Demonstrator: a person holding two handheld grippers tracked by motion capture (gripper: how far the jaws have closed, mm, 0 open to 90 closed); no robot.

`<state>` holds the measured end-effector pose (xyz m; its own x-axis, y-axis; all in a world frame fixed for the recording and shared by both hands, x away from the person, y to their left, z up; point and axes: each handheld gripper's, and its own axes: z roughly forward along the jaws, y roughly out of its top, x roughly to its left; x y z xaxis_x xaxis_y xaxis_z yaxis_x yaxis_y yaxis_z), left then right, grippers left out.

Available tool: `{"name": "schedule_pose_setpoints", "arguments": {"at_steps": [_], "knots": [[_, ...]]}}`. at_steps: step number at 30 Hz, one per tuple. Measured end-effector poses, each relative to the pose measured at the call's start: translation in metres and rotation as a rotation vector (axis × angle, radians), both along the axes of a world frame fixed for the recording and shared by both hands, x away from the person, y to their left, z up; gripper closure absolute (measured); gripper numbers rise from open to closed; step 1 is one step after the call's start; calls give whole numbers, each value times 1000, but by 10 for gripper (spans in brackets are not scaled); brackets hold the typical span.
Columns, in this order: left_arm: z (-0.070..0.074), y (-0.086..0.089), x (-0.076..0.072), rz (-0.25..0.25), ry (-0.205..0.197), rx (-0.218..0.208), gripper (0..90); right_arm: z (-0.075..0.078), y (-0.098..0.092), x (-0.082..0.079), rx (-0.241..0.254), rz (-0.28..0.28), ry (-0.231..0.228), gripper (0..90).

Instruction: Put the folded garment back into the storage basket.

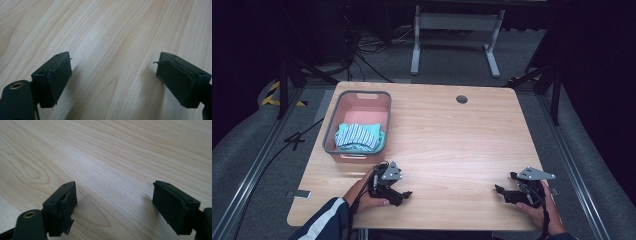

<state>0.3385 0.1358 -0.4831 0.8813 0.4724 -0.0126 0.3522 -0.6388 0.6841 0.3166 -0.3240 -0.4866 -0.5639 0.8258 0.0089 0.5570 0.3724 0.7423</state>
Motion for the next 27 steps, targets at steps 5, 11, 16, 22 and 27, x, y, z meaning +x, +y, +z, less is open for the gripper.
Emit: {"name": "schedule_pose_setpoints", "arguments": {"at_steps": [5, 11, 16, 22, 27], "knots": [[0, 0, 0, 5, 2, -3, 129, 0, 0, 0, -1, -1, 1, 203], [0, -1, 0, 5, 3, -5, 122, 0, 0, 0, 0, -1, 0, 203], [0, -1, 0, 5, 3, -6, 122, 0, 0, 0, -1, -1, 0, 203], [0, -1, 0, 5, 2, -2, 120, 0, 0, 0, -1, -1, 1, 203], [0, -2, 1, 5, 3, -3, 118, 0, 0, 0, -1, -1, 1, 203]]}}
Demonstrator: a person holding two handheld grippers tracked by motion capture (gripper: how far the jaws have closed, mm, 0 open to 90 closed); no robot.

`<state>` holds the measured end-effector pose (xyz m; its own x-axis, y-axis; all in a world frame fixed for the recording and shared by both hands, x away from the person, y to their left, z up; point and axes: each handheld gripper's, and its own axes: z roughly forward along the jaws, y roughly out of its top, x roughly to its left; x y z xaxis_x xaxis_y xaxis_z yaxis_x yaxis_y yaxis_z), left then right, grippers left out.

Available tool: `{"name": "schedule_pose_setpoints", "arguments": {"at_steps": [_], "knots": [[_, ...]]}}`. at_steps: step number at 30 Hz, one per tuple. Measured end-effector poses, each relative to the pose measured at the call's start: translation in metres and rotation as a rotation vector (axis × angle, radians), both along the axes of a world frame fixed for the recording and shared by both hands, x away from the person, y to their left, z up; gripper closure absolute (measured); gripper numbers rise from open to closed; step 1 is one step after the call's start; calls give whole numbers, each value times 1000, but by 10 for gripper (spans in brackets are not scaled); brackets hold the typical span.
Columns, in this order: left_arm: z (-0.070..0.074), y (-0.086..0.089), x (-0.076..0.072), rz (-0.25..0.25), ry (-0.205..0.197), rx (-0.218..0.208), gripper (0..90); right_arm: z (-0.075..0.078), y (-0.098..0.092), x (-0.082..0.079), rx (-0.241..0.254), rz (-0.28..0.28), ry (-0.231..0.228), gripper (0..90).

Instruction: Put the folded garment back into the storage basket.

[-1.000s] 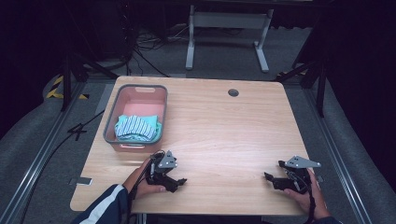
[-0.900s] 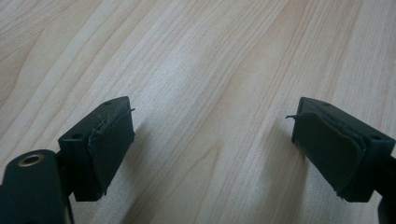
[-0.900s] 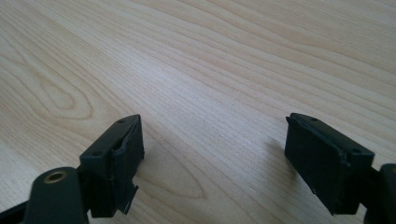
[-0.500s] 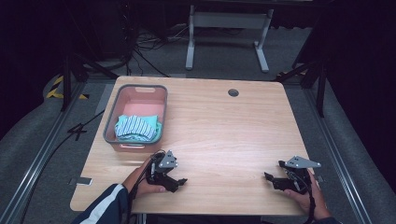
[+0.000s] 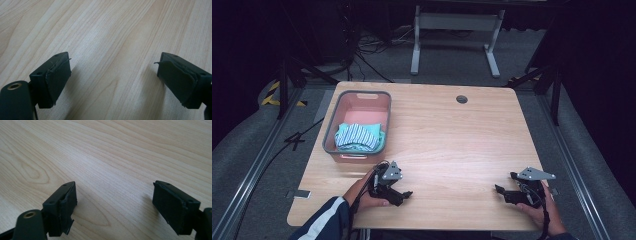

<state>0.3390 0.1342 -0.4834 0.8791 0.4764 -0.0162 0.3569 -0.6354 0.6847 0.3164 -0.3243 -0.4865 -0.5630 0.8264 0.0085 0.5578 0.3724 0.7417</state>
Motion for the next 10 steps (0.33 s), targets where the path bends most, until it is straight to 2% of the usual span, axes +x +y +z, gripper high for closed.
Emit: {"name": "schedule_pose_setpoints", "arguments": {"at_steps": [10], "knots": [[0, 0, 0, 12, 0, 3, 101, 0, 0, 0, 0, 0, 0, 202]]}}
